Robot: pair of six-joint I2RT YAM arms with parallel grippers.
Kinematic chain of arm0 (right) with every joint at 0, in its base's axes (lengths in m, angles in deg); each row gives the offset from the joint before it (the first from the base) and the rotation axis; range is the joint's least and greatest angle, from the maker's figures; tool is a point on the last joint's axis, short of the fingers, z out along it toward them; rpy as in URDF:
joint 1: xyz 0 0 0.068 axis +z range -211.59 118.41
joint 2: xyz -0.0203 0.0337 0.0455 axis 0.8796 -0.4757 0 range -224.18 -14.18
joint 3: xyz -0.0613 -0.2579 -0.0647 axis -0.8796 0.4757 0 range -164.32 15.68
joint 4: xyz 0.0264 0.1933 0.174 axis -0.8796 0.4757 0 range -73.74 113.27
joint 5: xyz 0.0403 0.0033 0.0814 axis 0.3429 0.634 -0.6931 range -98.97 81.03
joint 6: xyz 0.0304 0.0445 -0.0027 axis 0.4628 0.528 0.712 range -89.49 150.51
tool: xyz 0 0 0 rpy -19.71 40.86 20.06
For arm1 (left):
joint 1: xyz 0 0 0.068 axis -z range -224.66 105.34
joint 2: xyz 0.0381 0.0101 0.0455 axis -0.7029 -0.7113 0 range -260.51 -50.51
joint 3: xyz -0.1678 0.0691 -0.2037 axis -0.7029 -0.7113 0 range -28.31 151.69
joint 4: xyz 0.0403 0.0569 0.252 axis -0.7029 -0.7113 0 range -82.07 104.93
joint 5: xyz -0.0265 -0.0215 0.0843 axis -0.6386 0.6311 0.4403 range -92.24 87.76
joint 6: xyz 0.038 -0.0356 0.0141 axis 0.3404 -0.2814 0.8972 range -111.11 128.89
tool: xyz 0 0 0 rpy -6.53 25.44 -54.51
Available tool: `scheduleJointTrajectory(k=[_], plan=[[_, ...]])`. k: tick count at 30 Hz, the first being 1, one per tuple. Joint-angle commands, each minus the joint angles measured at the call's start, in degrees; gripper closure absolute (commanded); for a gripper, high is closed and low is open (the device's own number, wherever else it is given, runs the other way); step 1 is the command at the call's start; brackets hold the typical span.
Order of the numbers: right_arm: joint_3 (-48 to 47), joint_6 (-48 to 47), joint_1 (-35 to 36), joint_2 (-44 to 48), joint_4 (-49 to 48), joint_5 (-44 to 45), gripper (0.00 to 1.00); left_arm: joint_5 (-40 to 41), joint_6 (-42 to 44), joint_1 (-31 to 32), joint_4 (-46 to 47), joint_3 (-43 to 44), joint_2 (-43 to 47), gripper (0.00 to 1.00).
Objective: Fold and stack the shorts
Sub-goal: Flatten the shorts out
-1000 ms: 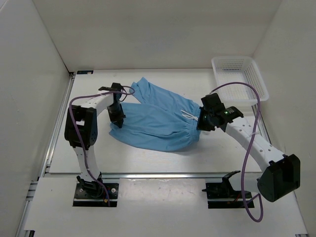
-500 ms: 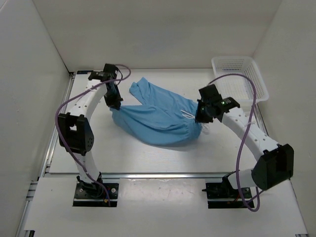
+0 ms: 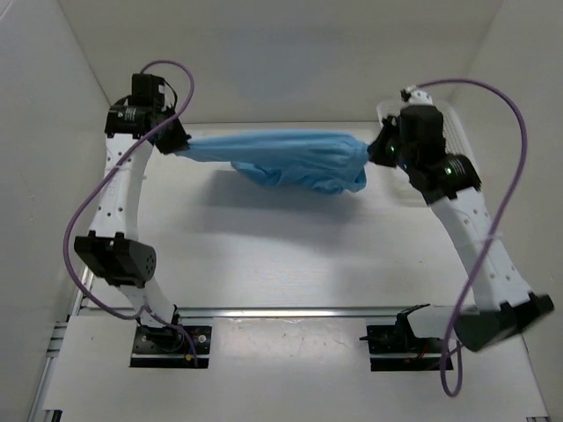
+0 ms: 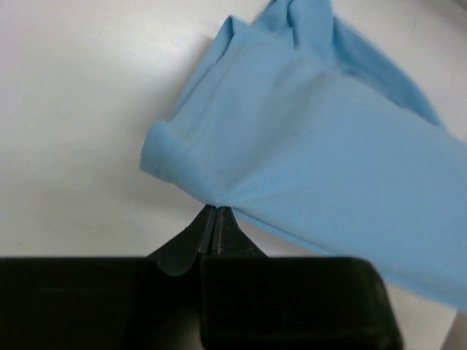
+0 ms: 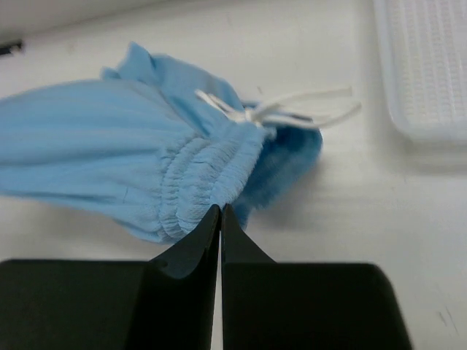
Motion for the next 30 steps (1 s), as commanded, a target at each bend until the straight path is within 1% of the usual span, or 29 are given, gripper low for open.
scheduleJointTrajectory(k=[1, 2, 3, 4, 5, 6, 7, 8, 9, 10, 11, 12, 13, 14, 15, 16, 17, 18, 19, 20, 21, 22, 24, 25, 26, 27, 29, 30], plan=[[15.0, 0.0, -0.1, 11.4, -1.2, 3.8, 1.00, 0.1, 0.5, 0.4, 2.6, -21.2, 11.9, 0.90], [19.5, 0.9, -0.1, 14.3, -1.2, 4.4, 1.00, 0.1, 0.0, 0.4, 5.2, -27.0, 14.9, 0.90], [28.2, 3.1, 0.4, 17.1, -1.2, 4.4, 0.99, -0.9, -0.5, 0.4, 6.6, -32.8, 17.5, 0.90], [32.3, 4.2, 0.4, 22.3, -1.2, 4.4, 0.91, -2.3, -1.2, 0.4, 8.0, -38.6, 22.3, 0.90], [35.8, 5.5, 0.4, 24.7, -0.5, 3.8, 0.78, -5.8, -2.9, 1.7, 9.5, -50.1, 24.4, 0.78], [41.4, 7.0, 0.4, 26.9, 0.5, 3.8, 0.45, -7.9, -4.1, 2.3, 11.0, -55.6, 25.9, 0.52], [43.7, 10.7, 0.4, 30.3, 2.6, 3.2, 0.32, -9.9, -5.2, 2.8, 14.0, -60.6, 27.8, 0.33], [45.4, 12.8, 0.4, 31.7, 4.0, 3.1, 0.24, -11.6, -7.6, 3.4, 15.3, -68.0, 27.8, 0.25], [47.8, 14.9, 0.4, 32.8, 5.3, 3.1, 0.18, -13.7, -8.5, 3.4, 16.5, -69.9, 28.4, 0.22], [48.7, 19.2, 0.4, 34.2, 7.7, 3.1, 0.18, -13.7, -9.2, 3.4, 17.2, -70.7, 28.4, 0.22], [49.4, 21.1, 0.4, 34.3, 8.8, 3.1, 0.19, -13.7, -9.7, 3.4, 17.2, -70.0, 28.4, 0.26], [49.9, 22.7, 0.4, 34.3, 9.4, 2.1, 0.27, -13.7, -9.7, 3.4, 17.2, -69.0, 28.4, 0.34], [50.6, 25.4, 0.4, 34.3, 10.6, 0.4, 0.31, -12.8, -9.7, 3.4, 17.2, -68.0, 27.8, 0.48], [50.6, 26.7, 0.4, 33.7, 11.1, -0.4, 0.36, -12.8, -9.7, 3.4, 16.2, -66.9, 27.8, 0.53], [51.2, 27.9, 0.4, 33.1, 11.1, -1.5, 0.41, -11.9, -10.5, 3.4, 15.7, -65.3, 26.8, 0.55], [51.7, 29.1, 0.4, 31.5, 12.0, -2.8, 0.44, -12.4, -10.5, 3.4, 15.7, -65.2, 26.1, 0.55], [52.3, 31.4, 0.4, 30.9, 12.0, -4.3, 0.44, -12.4, -11.1, 3.4, 15.7, -64.6, 24.7, 0.55], [53.0, 32.9, 0.4, 30.1, 12.0, -7.5, 0.44, -13.0, -12.0, 4.1, 15.7, -64.6, 23.9, 0.52], [54.1, 34.2, 0.4, 30.1, 11.5, -9.7, 0.43, -13.0, -12.5, 4.1, 15.7, -65.2, 23.0, 0.46], [56.6, 36.4, 0.4, 30.1, 9.1, -11.8, 0.41, -13.0, -13.1, 4.7, 16.7, -65.2, 21.1, 0.36], [58.1, 37.6, -0.1, 30.1, 7.3, -13.4, 0.38, -13.0, -13.7, 5.3, 17.5, -66.0, 20.0, 0.21], [61.0, 38.5, -0.1, 31.0, 5.5, -16.0, 0.34, -14.2, -14.3, 5.3, 19.2, -67.1, 18.8, 0.17], [63.4, 40.0, -0.9, 31.5, 0.9, -17.8, 0.31, -15.1, -15.6, 6.5, 21.4, -68.2, 15.7, 0.10], [64.3, 40.8, -1.8, 31.0, -0.4, -18.9, 0.31, -15.7, -16.7, 7.3, 22.0, -68.9, 14.8, 0.03], [65.5, 40.8, -2.3, 30.5, -1.4, -19.8, 0.29, -15.7, -16.7, 7.3, 23.5, -68.9, 13.9, 0.00], [65.5, 40.8, -2.3, 29.3, -2.7, -20.6, 0.29, -15.0, -17.4, 8.0, 23.5, -68.9, 12.3, 0.00], [67.4, 40.8, -4.3, 28.7, -4.0, -21.4, 0.24, -13.9, -18.0, 8.0, 24.2, -67.3, 10.5, 0.00], [67.9, 40.8, -5.0, 28.1, -5.3, -22.1, 0.24, -13.9, -18.0, 8.5, 24.8, -66.7, 8.6, 0.00]])
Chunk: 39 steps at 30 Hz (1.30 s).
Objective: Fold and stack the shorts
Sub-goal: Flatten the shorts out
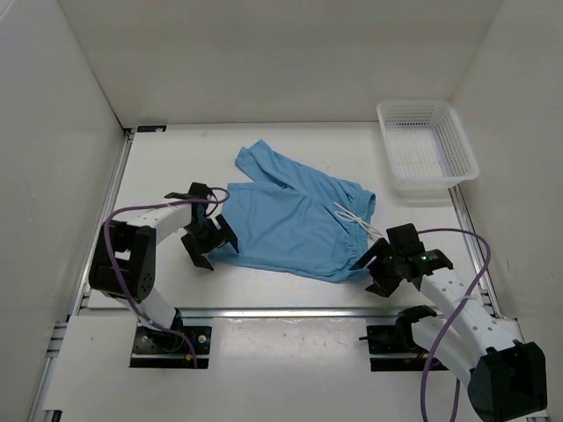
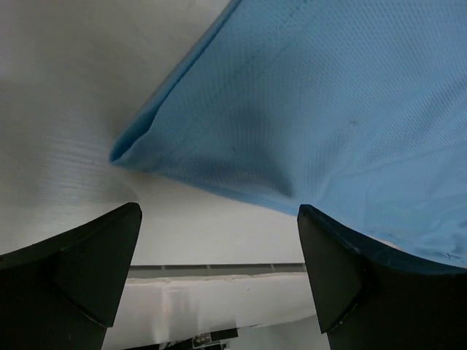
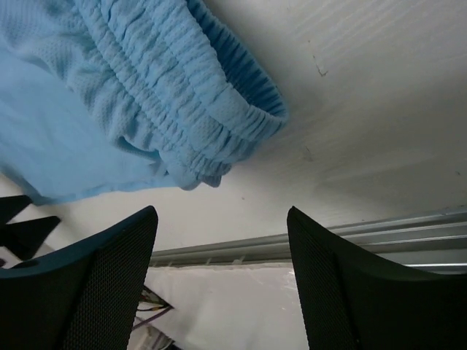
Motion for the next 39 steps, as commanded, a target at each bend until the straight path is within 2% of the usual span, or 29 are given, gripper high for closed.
scheduleJointTrajectory(k=[1, 2, 6, 7, 9, 10, 11, 12, 13, 15, 16, 17, 20, 21, 23, 24, 25, 26, 27, 28, 29, 31, 33, 36, 39], plan=[[1.1, 2.1, -3.1, -0.6, -6.2, -4.5, 0.23, 0.5, -1.8, 0.7, 3.4, 1.7, -2.0, 0.00], [2.5, 1.4, -4.1, -0.6, -7.3, -5.0, 0.23, 0.5, -2.3, 1.2, 3.9, 2.5, -3.0, 0.00], [4.8, -0.7, -9.7, -1.2, -11.1, -5.5, 0.25, 1.7, -2.9, 2.4, 5.0, 3.1, -7.0, 0.18], [4.8, -1.5, -10.5, -1.8, -12.7, -5.5, 0.25, 1.7, -2.9, 2.4, 5.5, 3.6, -7.9, 0.45], [5.4, -2.0, -11.2, -4.3, -14.9, -5.5, 0.31, 2.2, -2.2, 2.4, 5.5, 4.9, -10.4, 0.75], [5.4, -2.0, -11.2, -5.4, -17.7, -6.5, 0.34, 2.2, -2.2, 2.4, 5.5, 4.9, -11.0, 0.85], [5.9, -2.0, -11.2, -7.8, -19.1, -7.2, 0.37, 2.2, -1.5, 2.4, 5.5, 6.2, -11.5, 0.90], [5.9, -2.0, -11.2, -9.2, -20.3, -8.0, 0.43, 2.2, -1.5, 2.4, 5.5, 6.2, -11.5, 0.90], [5.9, -2.0, -11.2, -10.3, -21.5, -8.0, 0.57, 2.2, -1.5, 2.4, 5.5, 7.1, -10.8, 0.90], [4.4, -2.0, -9.6, -12.5, -22.8, -8.0, 0.79, 1.7, -1.5, 2.4, 5.5, 8.7, -8.8, 0.90], [1.8, -2.9, -9.6, -12.5, -22.2, -8.0, 0.96, 1.7, -1.5, 2.4, 4.0, 9.6, -8.0, 0.90], [0.0, -4.5, -9.6, -12.5, -20.2, -5.4, 1.00, 1.7, -0.8, 1.8, 3.0, 10.9, -6.8, 0.90], [-10.1, -8.9, -9.8, -14.3, -16.2, -0.8, 1.00, 3.5, 1.0, -0.2, -2.6, 19.1, -6.0, 0.90], [-13.3, -10.2, -10.5, -15.2, -16.2, 0.4, 1.00, 4.0, 2.4, -0.9, -4.0, 25.3, -6.0, 0.90], [-25.4, -13.6, -12.2, -20.1, -14.7, 1.2, 1.00, 4.9, 3.7, -2.1, -9.3, 33.4, -6.6, 0.90], [-30.3, -15.1, -12.2, -22.3, -14.7, 0.3, 1.00, 4.9, 4.7, -3.6, -11.4, 43.7, -7.3, 0.90], [-35.7, -16.7, -12.8, -27.6, -13.3, -0.8, 1.00, 5.6, 5.4, -4.1, -13.6, 49.6, -8.2, 0.90], [-48.7, -19.6, -12.8, -30.4, -10.6, -1.3, 1.00, 5.6, 5.4, -4.7, -16.1, 55.9, -9.0, 0.90], [-55.0, -21.4, -12.2, -32.9, -6.2, -1.3, 1.00, 6.3, 6.0, -5.8, -18.5, 62.1, -11.0, 0.90], [-60.9, -22.6, -12.2, -36.5, -3.8, -1.3, 1.00, 6.3, 6.0, -6.4, -21.9, 74.0, -11.8, 0.90], [-70.0, -23.6, -10.9, -37.5, -2.1, -0.5, 1.00, 6.3, 6.0, -6.4, -23.1, 79.0, -11.8, 0.90], [-75.1, -26.3, -10.1, -37.6, -0.5, -0.5, 1.00, 5.5, 6.0, -8.5, -23.8, 86.9, -10.7, 0.90], [-77.2, -27.5, -9.6, -36.3, 0.1, -0.5, 1.00, 3.8, 6.0, -9.6, -21.5, 86.3, -7.8, 0.90], [-75.5, -28.9, -9.6, -30.7, 0.6, -1.0, 1.00, 2.1, 5.3, -10.7, -16.0, 78.3, 1.6, 0.90], [-73.3, -30.5, -9.6, -25.5, 1.2, -1.0, 1.00, 1.5, 4.7, -10.7, -15.4, 75.1, 4.9, 0.90]])
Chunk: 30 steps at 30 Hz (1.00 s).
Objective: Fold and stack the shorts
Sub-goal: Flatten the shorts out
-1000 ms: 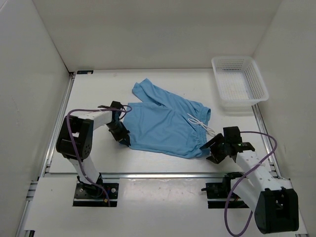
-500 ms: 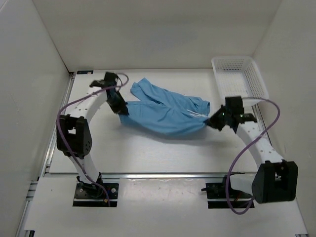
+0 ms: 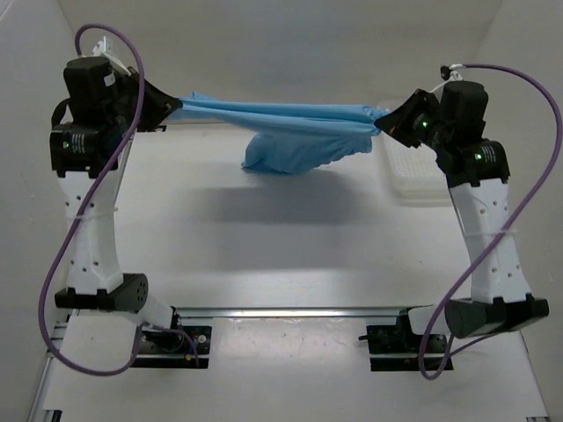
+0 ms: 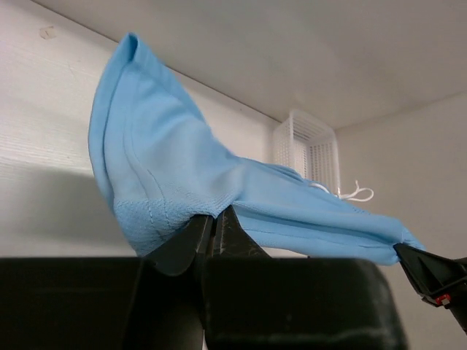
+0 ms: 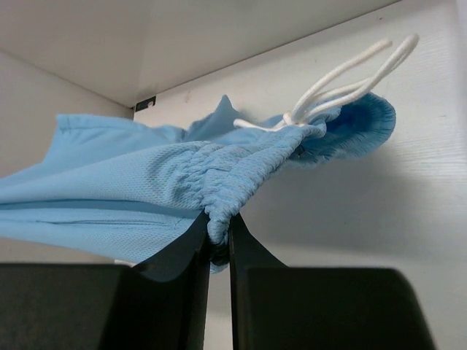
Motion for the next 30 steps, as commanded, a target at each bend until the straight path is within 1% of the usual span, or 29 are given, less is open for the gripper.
scheduleJointTrajectory(k=[1, 5, 9, 11, 12, 15, 16, 17, 19, 21, 24, 25, 26, 28, 30], plan=[[1.0, -5.7, -0.8, 6.1, 3.6, 0.8, 1.00, 0.3, 0.3, -0.7, -1.1, -3.0, 3.7, 0.90], [1.0, -8.4, -0.8, 12.9, 6.2, 0.1, 1.00, 2.7, 1.5, -1.3, -2.9, -1.6, 8.6, 0.90], [-4.5, -10.2, -0.8, 15.8, 10.5, -2.5, 1.00, 4.8, 1.5, -1.3, -5.7, 2.4, 13.2, 0.90], [-8.9, -11.5, -0.8, 16.6, 12.9, -3.2, 1.00, 5.9, 1.5, -1.3, -6.2, 4.3, 15.7, 0.90], [-10.1, -11.5, -0.8, 17.4, 13.4, -4.7, 1.00, 6.9, 0.9, -1.3, -6.2, 6.5, 16.5, 0.90], [-14.6, -11.5, -0.8, 19.2, 14.9, -5.3, 1.00, 9.2, 0.9, -1.3, -7.3, 10.8, 17.7, 0.90], [-15.7, -11.5, -0.8, 19.2, 14.9, -5.9, 1.00, 11.8, 0.9, -1.3, -8.4, 15.9, 17.7, 0.90], [-18.5, -11.5, -0.8, 19.8, 15.6, -5.9, 1.00, 12.8, 1.4, -1.3, -10.3, 18.5, 17.1, 0.90], [-21.5, -11.5, -0.8, 19.8, 17.0, -5.9, 1.00, 14.2, 1.4, -1.3, -10.3, 22.7, 17.1, 0.90], [-25.3, -11.5, -0.8, 19.8, 17.8, -5.4, 1.00, 14.7, 1.4, -1.3, -9.0, 22.1, 17.9, 0.90], [-26.1, -11.5, -0.8, 19.8, 19.2, -3.4, 1.00, 14.7, 0.9, -1.3, -6.9, 19.2, 19.1, 0.90], [-25.4, -11.5, -0.8, 19.8, 19.7, -2.2, 1.00, 14.2, 0.9, -1.3, -6.9, 19.2, 18.5, 0.90], [-24.2, -12.0, -0.8, 19.8, 19.7, 0.0, 1.00, 13.6, 1.4, -1.3, -6.9, 17.3, 18.0, 0.90], [-19.1, -12.0, -0.8, 19.8, 20.3, 2.5, 1.00, 12.8, 2.1, -1.3, -6.3, 14.6, 16.7, 0.90], [-15.0, -12.0, -0.8, 18.5, 20.3, 4.1, 1.00, 10.8, 3.0, -1.3, -5.0, 9.6, 13.8, 0.90]])
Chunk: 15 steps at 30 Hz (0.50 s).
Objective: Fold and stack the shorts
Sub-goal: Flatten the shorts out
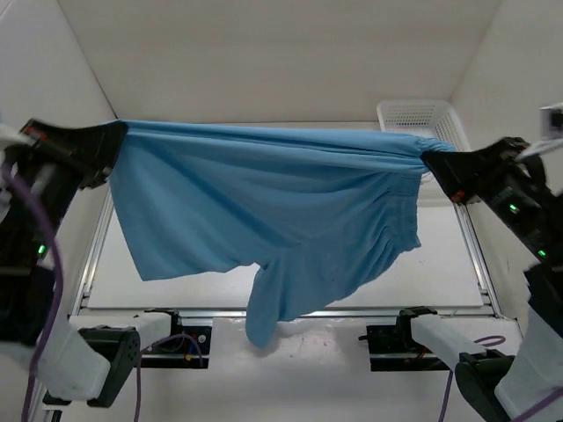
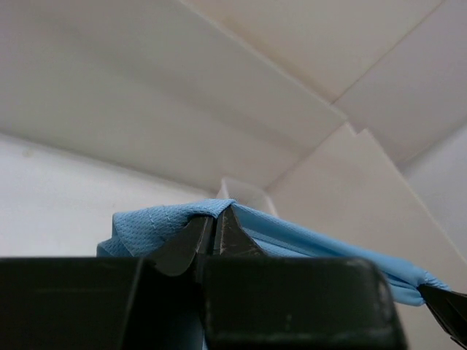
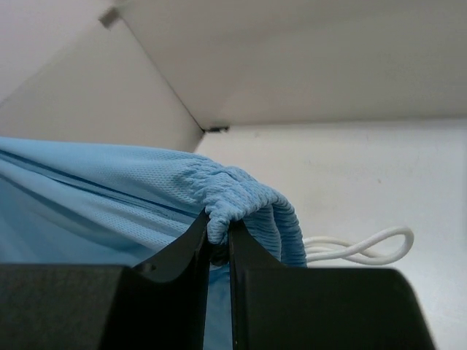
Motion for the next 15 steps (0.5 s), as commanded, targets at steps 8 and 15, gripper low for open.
scheduleJointTrajectory(k=[8, 15], plan=[[30.1, -2.9, -0.9, -12.1, -8.2, 14.6, 1.00, 2.3, 5.7, -1.3, 10.7, -25.2, -21.8, 0.90], [24.8, -3.0, -0.4, -38.0, -19.8, 16.9, 0.58, 2.4, 7.9, -1.8, 12.2, -16.6, -52.0, 0.66]])
